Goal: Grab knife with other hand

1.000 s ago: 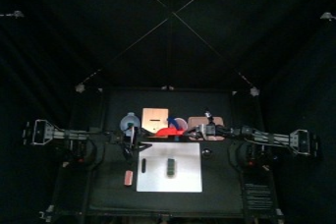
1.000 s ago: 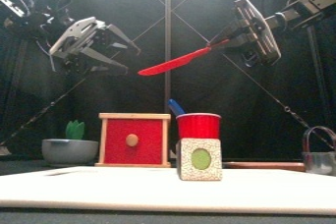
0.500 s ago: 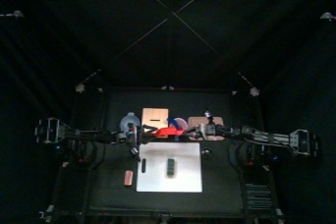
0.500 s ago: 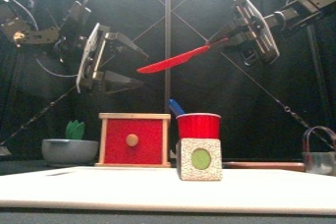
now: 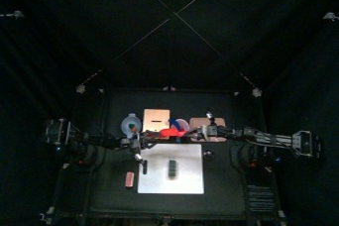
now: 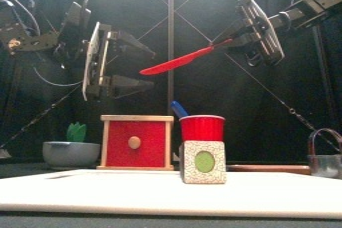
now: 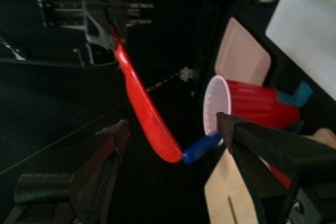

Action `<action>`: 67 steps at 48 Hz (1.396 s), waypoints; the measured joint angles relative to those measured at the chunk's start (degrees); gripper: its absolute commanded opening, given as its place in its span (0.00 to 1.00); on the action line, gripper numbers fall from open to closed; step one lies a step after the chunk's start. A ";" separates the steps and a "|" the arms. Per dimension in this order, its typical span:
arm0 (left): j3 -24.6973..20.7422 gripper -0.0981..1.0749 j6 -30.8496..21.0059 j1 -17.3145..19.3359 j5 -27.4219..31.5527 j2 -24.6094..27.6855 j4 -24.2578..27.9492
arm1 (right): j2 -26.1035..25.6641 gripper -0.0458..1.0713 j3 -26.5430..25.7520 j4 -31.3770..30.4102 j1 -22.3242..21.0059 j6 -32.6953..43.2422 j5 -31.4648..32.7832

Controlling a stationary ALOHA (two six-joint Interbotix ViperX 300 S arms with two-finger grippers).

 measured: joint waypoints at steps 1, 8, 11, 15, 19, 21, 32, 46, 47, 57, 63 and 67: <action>-0.09 0.91 0.09 0.00 -0.26 0.09 -0.09 | 0.00 0.44 0.00 0.00 0.00 0.09 0.00; -0.88 0.82 1.23 0.09 -0.62 1.49 -0.26 | 0.09 0.44 0.00 0.00 0.00 0.09 0.00; -1.32 0.79 1.93 0.09 -0.62 2.46 -0.35 | 0.09 0.44 0.00 0.00 -0.09 0.09 0.00; -1.85 0.75 3.34 0.09 -0.53 3.60 -0.44 | 0.09 0.44 0.00 0.00 0.00 0.09 0.00; -2.29 0.74 5.10 0.09 -0.62 4.48 -1.14 | 0.09 0.44 0.00 0.00 0.00 0.09 0.00; -2.46 0.74 6.42 0.09 -0.70 4.83 -1.67 | 0.09 0.44 0.00 0.00 0.09 0.00 0.00; -2.90 0.74 12.57 0.18 -1.76 5.10 -5.36 | 0.09 0.44 0.00 0.00 0.53 0.09 0.18; -3.08 0.73 13.45 0.18 -3.43 5.89 -5.80 | 0.26 0.44 0.00 -0.09 0.79 0.09 0.26; -3.08 0.73 13.45 0.18 -3.52 5.89 -5.71 | 0.18 0.44 0.00 -0.09 0.70 0.09 0.26; -3.25 0.64 13.54 0.18 -3.78 6.33 -5.80 | 0.26 0.44 0.00 -0.09 0.79 0.09 0.26; -3.43 0.56 13.54 0.18 -3.87 6.33 -6.06 | 0.35 0.44 0.00 -0.09 1.14 0.09 0.26; -3.60 0.54 13.45 0.18 -4.13 6.24 -6.59 | 0.35 0.44 0.00 -0.09 1.23 0.09 0.26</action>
